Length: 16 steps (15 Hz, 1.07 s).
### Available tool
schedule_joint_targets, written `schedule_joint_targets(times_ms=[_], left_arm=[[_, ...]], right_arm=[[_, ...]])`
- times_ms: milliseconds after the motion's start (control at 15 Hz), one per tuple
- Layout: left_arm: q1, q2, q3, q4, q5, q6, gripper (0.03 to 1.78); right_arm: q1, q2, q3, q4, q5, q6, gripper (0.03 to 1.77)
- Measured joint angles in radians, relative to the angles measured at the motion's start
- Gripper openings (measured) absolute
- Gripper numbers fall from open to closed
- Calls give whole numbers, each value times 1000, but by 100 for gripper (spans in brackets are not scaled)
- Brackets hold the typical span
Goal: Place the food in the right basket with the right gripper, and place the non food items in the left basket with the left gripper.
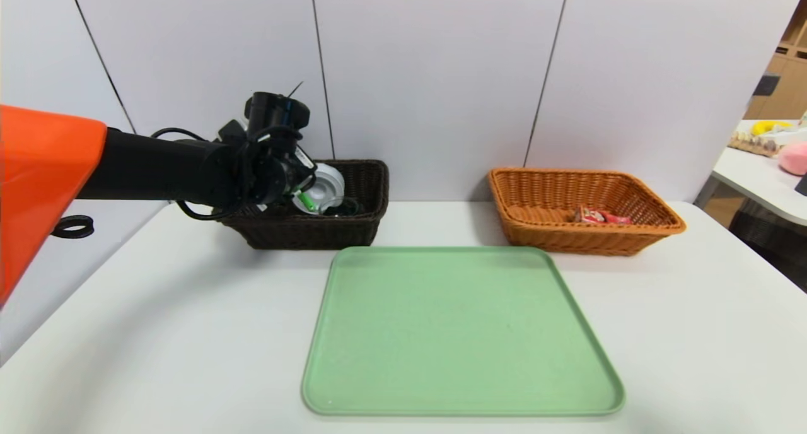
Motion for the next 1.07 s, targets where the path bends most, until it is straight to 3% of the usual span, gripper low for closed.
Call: schedule_joint_targets(times_ms=[267,667,800,1067], left_arm=[[0,6,-2,-1,0,5,86],[0,-14,-12,6,1,23,132],[-1,-67,-57,7,2,118,140],[-14,-206,-77,18,-40,517,152]], right_arm=[[0,2,0,-1,0,0,170],[1,3,-5,-1,0,0,170],[1,5,-16,-5,1,1,170],[3,20,-20,-1,38,1,170]])
